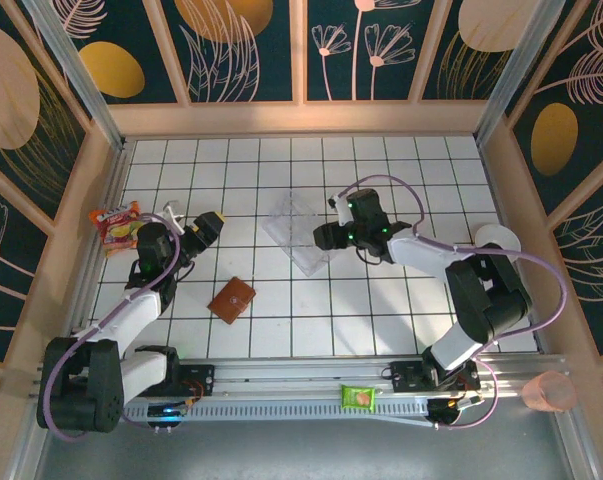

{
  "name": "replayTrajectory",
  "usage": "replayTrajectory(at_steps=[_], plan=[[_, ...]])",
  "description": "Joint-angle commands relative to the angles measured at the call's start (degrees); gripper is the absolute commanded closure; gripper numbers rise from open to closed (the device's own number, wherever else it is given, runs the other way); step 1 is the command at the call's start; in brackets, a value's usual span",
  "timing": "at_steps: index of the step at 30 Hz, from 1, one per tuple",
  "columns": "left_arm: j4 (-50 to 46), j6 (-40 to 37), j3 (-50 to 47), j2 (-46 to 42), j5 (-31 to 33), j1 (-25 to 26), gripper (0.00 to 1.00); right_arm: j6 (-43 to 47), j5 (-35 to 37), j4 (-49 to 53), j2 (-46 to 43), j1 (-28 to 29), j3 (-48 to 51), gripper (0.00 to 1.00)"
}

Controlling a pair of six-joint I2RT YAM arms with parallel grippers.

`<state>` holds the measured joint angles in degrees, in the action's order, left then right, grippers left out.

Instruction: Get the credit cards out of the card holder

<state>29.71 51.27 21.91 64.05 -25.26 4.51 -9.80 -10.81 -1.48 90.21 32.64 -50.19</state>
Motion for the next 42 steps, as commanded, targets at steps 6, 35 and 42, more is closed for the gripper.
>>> replayTrajectory(at_steps=[6,35,42], plan=[[1.79,1.29,1.82,1.29,1.24,0.45,0.29,-37.32,30.86,3.25,-12.66,14.75,3.06,0.30],[1.93,0.91,-2.49,-3.56,0.15,0.54,0.18,-47.61,30.48,11.02,-0.05,15.94,-0.99,0.47],[1.40,0.44,-2.49,-4.37,-0.06,0.58,0.18,-43.93,29.39,10.06,2.80,13.29,-1.46,0.58]])
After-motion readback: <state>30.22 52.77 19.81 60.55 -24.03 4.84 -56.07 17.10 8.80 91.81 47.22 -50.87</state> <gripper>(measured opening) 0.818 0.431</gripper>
